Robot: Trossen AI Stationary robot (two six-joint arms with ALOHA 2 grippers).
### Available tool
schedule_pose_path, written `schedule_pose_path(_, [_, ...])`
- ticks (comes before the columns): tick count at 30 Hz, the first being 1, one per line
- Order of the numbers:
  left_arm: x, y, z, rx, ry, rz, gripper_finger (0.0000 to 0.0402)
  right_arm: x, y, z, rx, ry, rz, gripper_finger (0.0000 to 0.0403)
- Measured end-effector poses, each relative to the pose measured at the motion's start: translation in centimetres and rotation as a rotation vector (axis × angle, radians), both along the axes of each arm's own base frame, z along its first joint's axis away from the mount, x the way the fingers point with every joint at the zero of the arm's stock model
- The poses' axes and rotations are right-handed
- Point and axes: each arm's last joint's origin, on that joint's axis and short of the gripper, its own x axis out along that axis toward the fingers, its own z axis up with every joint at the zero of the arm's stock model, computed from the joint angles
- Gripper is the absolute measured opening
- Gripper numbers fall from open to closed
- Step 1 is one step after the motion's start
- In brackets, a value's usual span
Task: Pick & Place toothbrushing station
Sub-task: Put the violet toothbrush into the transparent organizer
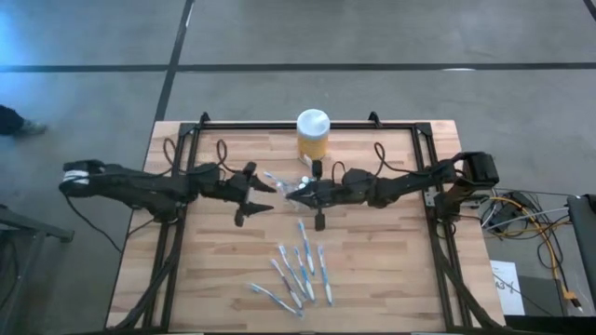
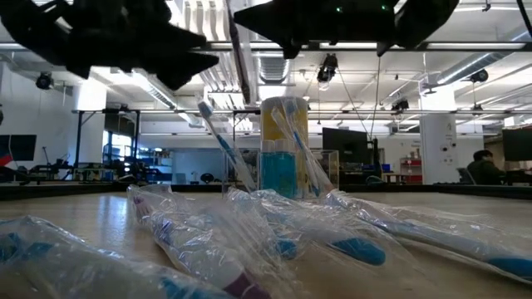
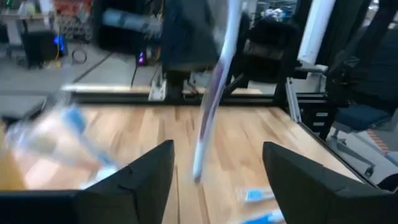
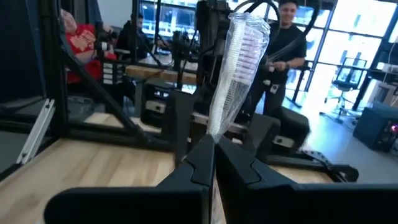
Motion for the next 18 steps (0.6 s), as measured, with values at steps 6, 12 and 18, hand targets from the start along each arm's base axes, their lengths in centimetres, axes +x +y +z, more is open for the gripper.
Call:
schedule_pose_path(6, [1.8, -0.4, 1.6, 0.058, -0.03, -0.027, 0.027, 0.6, 0.0, 1.1, -0.003, -0.034, -0.003, 0.0008])
schedule_pose_path(12, [2.3, -0.3, 2.4, 0.076, -0.05, -0.007, 0.0269, 0.8, 0.0, 1.5, -0.009, -0.048, -0.009, 0.0008])
schedule_pose_path(18, [2.3, -0.3, 2.6, 0.11, -0.065, -0.008, 0.0269, 0.8, 0.0, 1.6, -0.012, -0.05, -0.02, 0.0008])
